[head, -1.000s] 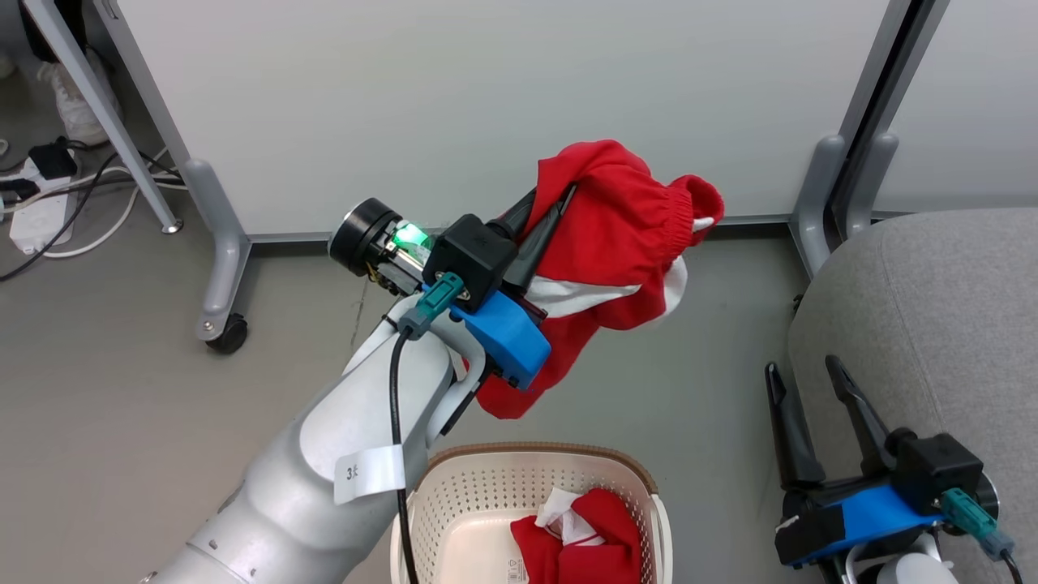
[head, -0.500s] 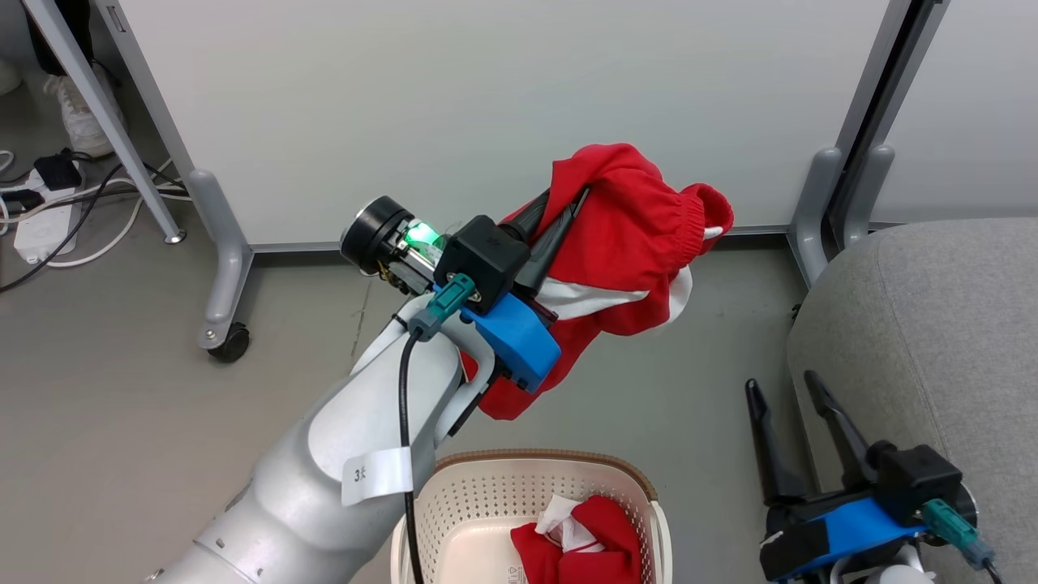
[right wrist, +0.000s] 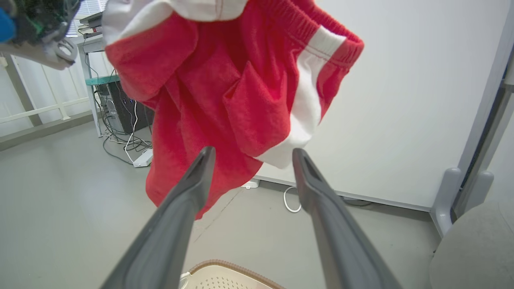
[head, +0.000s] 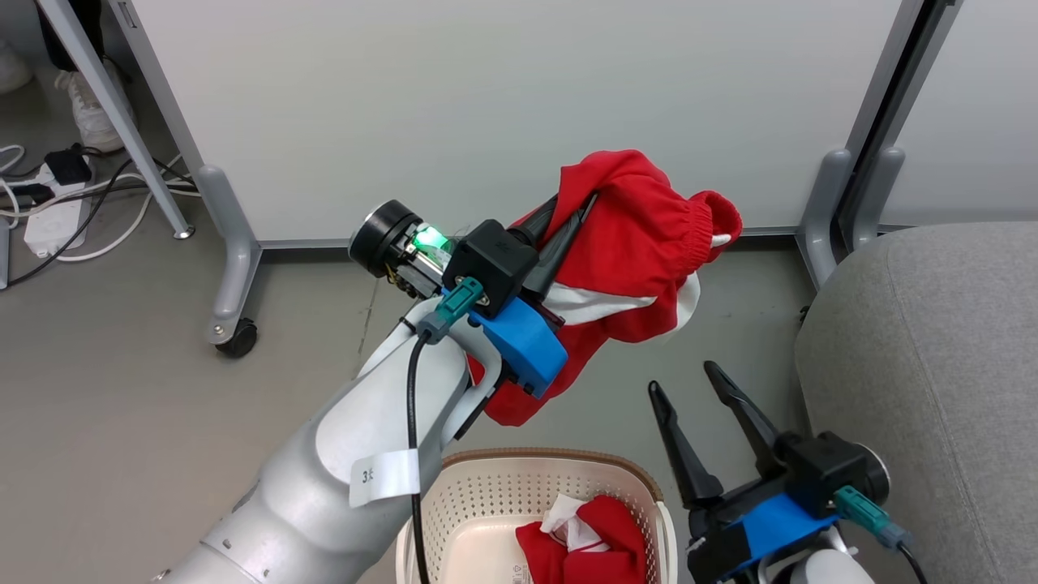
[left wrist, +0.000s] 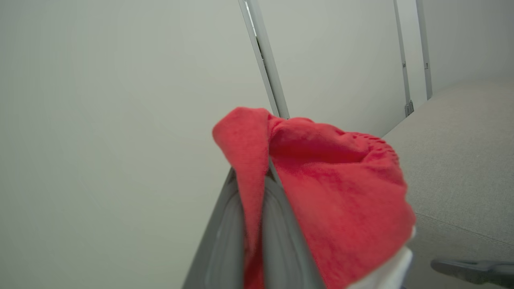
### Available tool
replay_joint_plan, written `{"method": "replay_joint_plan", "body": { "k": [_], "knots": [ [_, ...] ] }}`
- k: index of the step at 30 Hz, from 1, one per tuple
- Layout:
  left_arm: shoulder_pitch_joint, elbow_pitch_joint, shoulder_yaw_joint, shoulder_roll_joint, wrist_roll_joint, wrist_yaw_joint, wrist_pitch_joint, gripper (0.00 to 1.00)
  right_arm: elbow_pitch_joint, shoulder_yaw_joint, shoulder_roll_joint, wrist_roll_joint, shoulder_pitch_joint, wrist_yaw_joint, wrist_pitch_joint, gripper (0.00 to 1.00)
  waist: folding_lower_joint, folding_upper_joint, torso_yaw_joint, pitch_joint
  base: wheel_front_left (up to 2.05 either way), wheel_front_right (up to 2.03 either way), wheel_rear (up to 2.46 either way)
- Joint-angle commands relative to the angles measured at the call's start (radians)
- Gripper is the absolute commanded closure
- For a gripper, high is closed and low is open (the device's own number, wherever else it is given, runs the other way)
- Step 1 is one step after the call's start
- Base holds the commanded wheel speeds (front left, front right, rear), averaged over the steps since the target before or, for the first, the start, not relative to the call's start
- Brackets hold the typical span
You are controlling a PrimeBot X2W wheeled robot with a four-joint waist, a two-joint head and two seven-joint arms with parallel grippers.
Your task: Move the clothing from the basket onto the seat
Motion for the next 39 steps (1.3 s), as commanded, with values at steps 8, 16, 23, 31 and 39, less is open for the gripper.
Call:
{"method": "replay_joint_plan", "body": {
  "k": [8, 16, 23, 31, 39],
  "knots": [
    [-0.01, 0.0, -0.005, -0.006, 0.001, -0.002, -0.005, 1.0, 0.002, 0.062, 0.0, 0.03, -0.072, 0.0, -0.006, 0.0, 0.0, 0.0, 0.008, 0.013, 0.0, 0.0, 0.0],
    [-0.016, -0.001, -0.005, -0.011, 0.003, -0.004, -0.005, 1.0, 0.022, 0.133, -0.001, 0.021, -0.136, 0.0, -0.006, 0.0, 0.0, 0.0, 0.016, 0.023, 0.0, 0.0, 0.0],
    [-0.024, -0.002, -0.009, -0.018, 0.007, -0.007, -0.005, 1.0, 0.076, 0.192, -0.001, 0.026, -0.195, 0.0, -0.006, 0.0, 0.0, 0.0, 0.024, 0.029, 0.0, 0.0, 0.0],
    [-0.034, -0.008, -0.016, -0.029, 0.008, -0.011, -0.005, 1.0, 0.135, 0.224, -0.001, 0.05, -0.265, 0.0, -0.006, 0.0, 0.0, 0.0, 0.042, 0.047, 0.0, 0.0, 0.0],
    [-0.044, -0.018, -0.024, -0.037, 0.002, -0.009, -0.005, 1.0, 0.136, 0.236, -0.001, 0.089, -0.306, 0.0, -0.006, 0.0, 0.0, 0.0, 0.061, 0.066, 0.0, 0.0, 0.0]
  ]
}}
